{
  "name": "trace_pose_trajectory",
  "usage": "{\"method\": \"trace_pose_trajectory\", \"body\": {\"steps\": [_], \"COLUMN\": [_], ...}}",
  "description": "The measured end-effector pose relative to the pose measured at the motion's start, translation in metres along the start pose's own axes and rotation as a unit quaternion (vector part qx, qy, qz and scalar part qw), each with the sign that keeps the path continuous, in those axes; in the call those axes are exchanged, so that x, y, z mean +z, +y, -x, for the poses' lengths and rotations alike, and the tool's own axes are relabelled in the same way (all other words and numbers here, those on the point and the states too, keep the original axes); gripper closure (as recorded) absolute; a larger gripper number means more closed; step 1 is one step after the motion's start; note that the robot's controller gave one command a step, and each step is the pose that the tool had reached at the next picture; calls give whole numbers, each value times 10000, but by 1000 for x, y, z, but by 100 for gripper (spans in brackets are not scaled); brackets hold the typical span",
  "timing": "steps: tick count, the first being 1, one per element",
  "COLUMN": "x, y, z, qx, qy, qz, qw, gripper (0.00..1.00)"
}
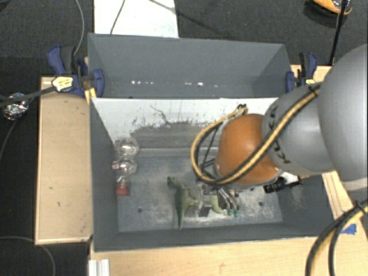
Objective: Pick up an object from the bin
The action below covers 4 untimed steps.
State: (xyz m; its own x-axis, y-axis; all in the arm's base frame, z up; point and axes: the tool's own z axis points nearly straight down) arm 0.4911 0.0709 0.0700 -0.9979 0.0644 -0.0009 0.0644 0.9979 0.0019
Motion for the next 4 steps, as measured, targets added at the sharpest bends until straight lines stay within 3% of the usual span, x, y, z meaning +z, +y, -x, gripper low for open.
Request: {"method": "trace_pose_trajectory", "body": {"steps": [1, 2, 3, 4], "x": [-134, -134, -134, -117], "y": [3, 3, 3, -3], "z": [1, 0, 0, 4], "qx": [9, 17, 25, -411], "qy": [-13, -10, -10, -55], "qz": [6, 5, 6, 10], "qw": [10000, 10000, 10000, 9991], "gripper": [100, 0, 0, 0]}}
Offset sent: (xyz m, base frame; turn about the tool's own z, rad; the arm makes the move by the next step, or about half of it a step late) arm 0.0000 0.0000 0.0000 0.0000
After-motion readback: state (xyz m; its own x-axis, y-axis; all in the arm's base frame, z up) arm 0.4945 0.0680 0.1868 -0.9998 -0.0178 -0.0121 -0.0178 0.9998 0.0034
